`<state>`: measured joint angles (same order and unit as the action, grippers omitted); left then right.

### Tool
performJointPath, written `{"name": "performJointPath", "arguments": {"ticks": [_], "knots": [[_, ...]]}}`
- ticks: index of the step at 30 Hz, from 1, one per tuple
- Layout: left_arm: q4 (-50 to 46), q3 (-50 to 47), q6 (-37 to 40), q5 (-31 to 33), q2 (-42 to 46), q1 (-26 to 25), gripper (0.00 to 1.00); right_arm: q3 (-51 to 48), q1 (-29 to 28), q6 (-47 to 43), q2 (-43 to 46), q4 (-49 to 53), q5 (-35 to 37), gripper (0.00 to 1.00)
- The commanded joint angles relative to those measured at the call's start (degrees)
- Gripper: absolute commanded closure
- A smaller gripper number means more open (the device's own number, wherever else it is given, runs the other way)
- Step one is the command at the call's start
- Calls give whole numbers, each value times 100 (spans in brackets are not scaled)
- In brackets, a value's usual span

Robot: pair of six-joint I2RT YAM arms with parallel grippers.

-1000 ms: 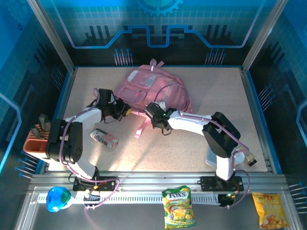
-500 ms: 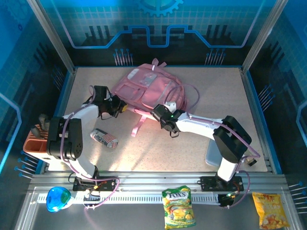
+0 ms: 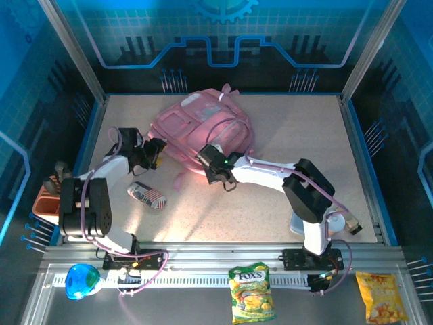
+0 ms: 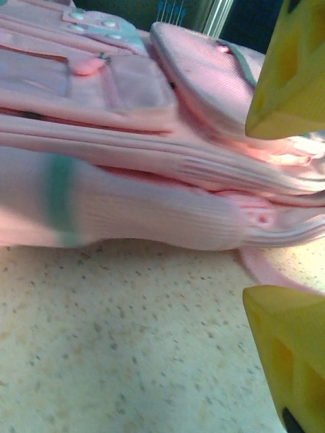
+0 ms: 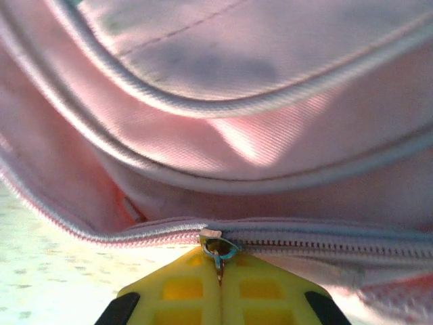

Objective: Pack the student bag

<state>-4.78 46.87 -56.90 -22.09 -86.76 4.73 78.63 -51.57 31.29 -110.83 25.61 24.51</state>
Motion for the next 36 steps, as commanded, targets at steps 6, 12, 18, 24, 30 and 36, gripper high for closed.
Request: {"name": "performJointPath", "arguments": {"ticks": [6, 12, 18, 24, 30, 36], "knots": [[171, -915, -585, -304, 855, -63, 35, 1180, -357, -316, -720, -303, -1251, 100], [781, -1119, -1209, -476, 735, -373, 35, 1429, -406, -408, -853, -237, -1414, 100], [1263, -1017, -1454, -425, 197, -651, 39, 1302, -406, -428, -769, -148, -1385, 100], [1373, -840, -1493, -259, -168, -824, 51, 1081, -402, -341, -632, -122, -1265, 100], [1342, -787, -1444, 3, -293, -833, 78, 817, -347, -192, -468, 66, -922, 100], [1137, -641, -1193, 137, -287, -825, 94, -207, 25, -55, 232, -47, -592, 100]]}}
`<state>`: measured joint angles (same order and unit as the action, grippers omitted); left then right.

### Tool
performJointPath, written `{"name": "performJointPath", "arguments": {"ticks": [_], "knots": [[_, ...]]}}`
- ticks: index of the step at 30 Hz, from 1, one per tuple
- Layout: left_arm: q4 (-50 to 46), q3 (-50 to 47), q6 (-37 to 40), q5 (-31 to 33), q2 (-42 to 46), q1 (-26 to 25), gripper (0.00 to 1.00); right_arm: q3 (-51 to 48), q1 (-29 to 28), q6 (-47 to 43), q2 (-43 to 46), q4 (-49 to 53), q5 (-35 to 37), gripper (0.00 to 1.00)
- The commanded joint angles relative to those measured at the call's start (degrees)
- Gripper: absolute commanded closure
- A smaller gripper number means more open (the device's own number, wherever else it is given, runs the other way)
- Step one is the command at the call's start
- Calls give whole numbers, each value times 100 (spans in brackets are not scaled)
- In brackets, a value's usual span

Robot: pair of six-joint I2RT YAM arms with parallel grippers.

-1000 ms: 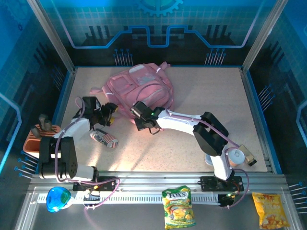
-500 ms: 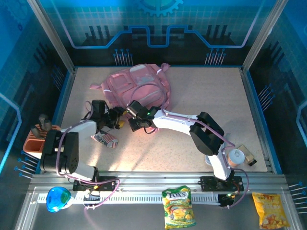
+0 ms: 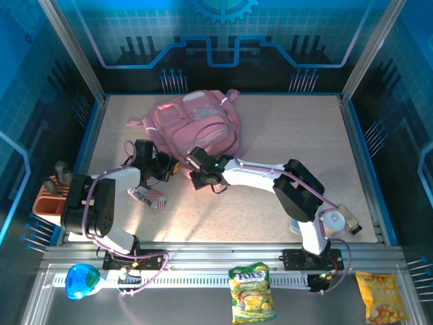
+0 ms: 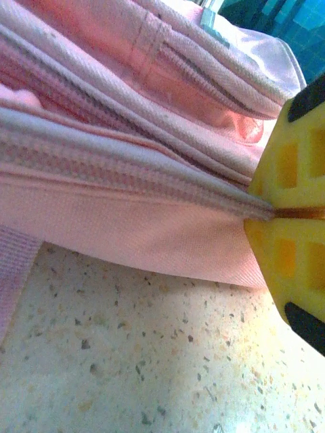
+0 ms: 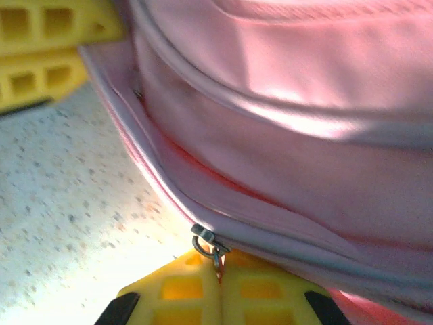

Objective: Pack the student bag

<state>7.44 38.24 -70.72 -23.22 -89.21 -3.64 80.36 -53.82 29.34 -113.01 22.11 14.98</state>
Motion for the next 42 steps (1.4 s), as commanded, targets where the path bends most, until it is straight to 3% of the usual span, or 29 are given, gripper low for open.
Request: {"name": "performJointPath", "arguments": {"ticks": [1, 7, 12, 19, 24, 26, 33, 42], "knots": [[-132, 244, 233, 263, -29, 12, 95, -561, 347, 136, 581, 303, 430, 100], [-275, 306, 407, 275, 26, 10, 100, -1061, 985, 33, 1020, 435, 672, 100], [-409, 342, 545, 257, 47, 12, 100, -889, 1393, -273, 884, 445, 422, 100], [-445, 358, 601, 136, 13, 12, 100, -374, 1489, -708, 392, 555, -404, 82], [-455, 364, 624, 107, 26, 12, 100, -335, 1471, -668, 284, 514, -483, 75], [-480, 377, 630, 107, 33, 12, 100, -332, 1471, -648, 281, 489, -464, 76], [-558, 391, 698, 151, 86, 12, 100, -590, 1508, -400, 608, 341, 270, 99], [-838, 733, 1124, 66, -9, -90, 100, -1516, 1882, 186, 1431, 431, 793, 100]]}}
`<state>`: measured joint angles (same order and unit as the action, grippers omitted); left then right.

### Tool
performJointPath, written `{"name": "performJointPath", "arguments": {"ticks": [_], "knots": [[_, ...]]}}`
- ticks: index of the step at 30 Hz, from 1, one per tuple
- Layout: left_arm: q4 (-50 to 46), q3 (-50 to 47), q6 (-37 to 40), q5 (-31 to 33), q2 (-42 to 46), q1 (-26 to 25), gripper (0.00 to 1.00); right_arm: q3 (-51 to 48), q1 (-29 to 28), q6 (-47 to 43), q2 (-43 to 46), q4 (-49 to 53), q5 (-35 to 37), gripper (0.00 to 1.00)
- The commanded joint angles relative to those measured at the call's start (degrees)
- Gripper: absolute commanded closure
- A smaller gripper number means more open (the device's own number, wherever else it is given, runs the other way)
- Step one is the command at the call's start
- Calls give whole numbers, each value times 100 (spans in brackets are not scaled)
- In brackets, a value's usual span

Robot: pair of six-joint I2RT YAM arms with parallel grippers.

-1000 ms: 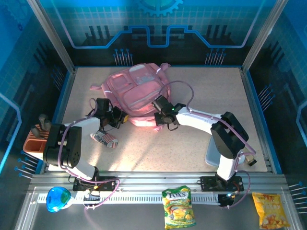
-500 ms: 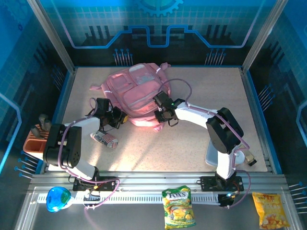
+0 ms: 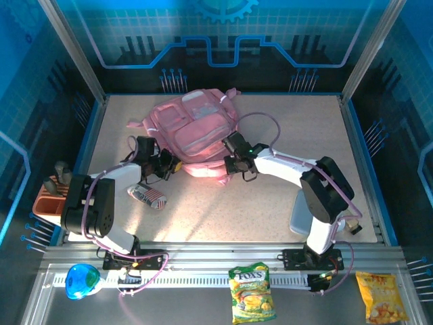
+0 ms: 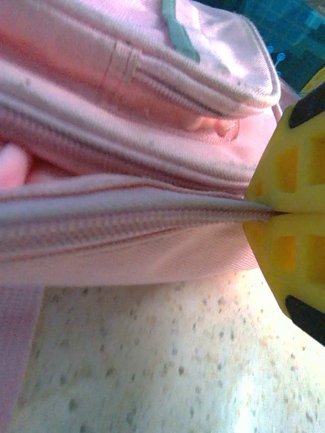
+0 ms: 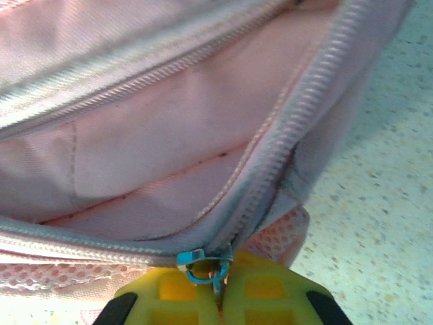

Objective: Pack the student bag

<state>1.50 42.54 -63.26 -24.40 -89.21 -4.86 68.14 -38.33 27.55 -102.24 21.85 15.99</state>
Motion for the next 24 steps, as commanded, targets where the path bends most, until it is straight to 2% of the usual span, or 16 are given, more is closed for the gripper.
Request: {"name": "performJointPath", "arguments": {"ticks": [1, 5, 9, 14, 17, 21, 24], "knots": [[-319, 434, 486, 129, -75, 21, 100, -395, 335, 416, 444, 514, 729, 100], [-605, 1029, 787, -88, -465, 12, 100, -846, 186, 630, 861, 583, 715, 100], [-881, 1640, 1061, -31, -908, 6, 99, -1243, -289, 654, 1237, 502, 619, 100], [-1200, 2245, 1383, 338, -1331, 12, 95, -1412, -1016, 494, 1213, -158, -74, 100], [-1414, 2505, 1534, 643, -1453, 37, 89, -1076, -1318, 404, 776, -442, -398, 100], [-1682, 2450, 1629, 912, -1219, 133, 68, -248, -1493, 313, 65, -465, -500, 100], [-1987, 2207, 1726, 1074, -811, 212, 58, 169, -1484, 312, -267, -713, -609, 100]]}}
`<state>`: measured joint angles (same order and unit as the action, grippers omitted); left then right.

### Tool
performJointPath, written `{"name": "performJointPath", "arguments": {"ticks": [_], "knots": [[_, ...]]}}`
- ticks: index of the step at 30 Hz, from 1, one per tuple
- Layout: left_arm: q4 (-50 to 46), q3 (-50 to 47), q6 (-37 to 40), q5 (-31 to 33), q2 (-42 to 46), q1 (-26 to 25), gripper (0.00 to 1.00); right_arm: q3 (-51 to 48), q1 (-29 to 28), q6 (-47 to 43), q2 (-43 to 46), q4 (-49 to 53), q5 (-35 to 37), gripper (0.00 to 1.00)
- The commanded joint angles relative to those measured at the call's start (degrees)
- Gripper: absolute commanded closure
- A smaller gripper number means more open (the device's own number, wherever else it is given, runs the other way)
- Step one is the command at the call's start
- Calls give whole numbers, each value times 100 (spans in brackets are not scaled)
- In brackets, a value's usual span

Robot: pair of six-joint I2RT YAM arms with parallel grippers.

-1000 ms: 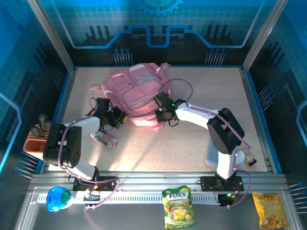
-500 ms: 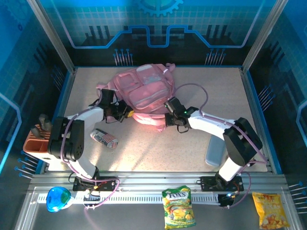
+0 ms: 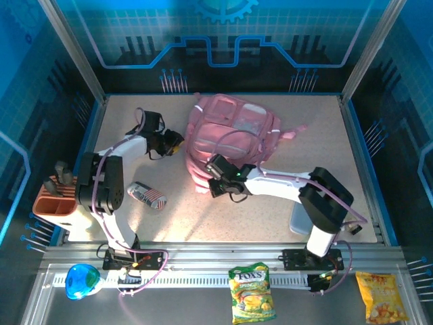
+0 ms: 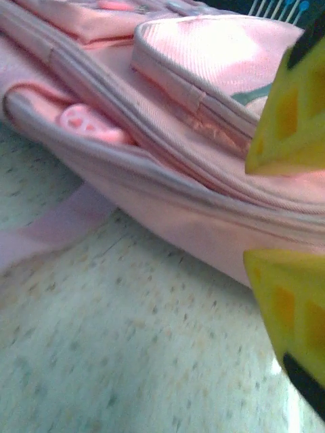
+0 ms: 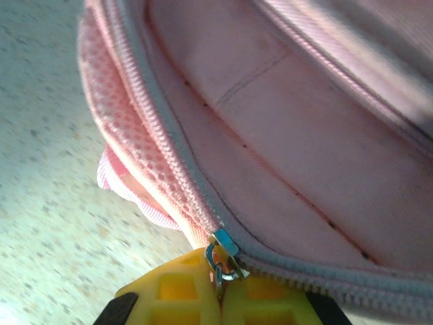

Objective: Pack the student bag

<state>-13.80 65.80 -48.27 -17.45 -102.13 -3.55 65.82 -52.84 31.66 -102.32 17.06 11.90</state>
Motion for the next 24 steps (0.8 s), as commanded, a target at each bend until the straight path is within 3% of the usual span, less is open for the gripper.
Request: {"name": "performJointPath", "arguments": {"ticks": [1, 7, 11, 17, 24], "knots": [[-608, -207, 285, 465, 628, 91, 54, 545, -33, -122, -357, -299, -275, 100], [-1225, -674, 231, 491, 1409, -18, 40, 1136, -36, -230, -775, -438, -633, 100], [-1464, -596, 81, 226, 1337, -292, 35, 1193, -32, -213, -840, -525, -757, 100], [-1485, -220, 44, 221, 791, -671, 35, 1048, -34, -171, -744, -529, -729, 100], [-1972, 360, 264, 772, 160, -954, 39, 909, -40, -103, -657, -472, -658, 100]]}}
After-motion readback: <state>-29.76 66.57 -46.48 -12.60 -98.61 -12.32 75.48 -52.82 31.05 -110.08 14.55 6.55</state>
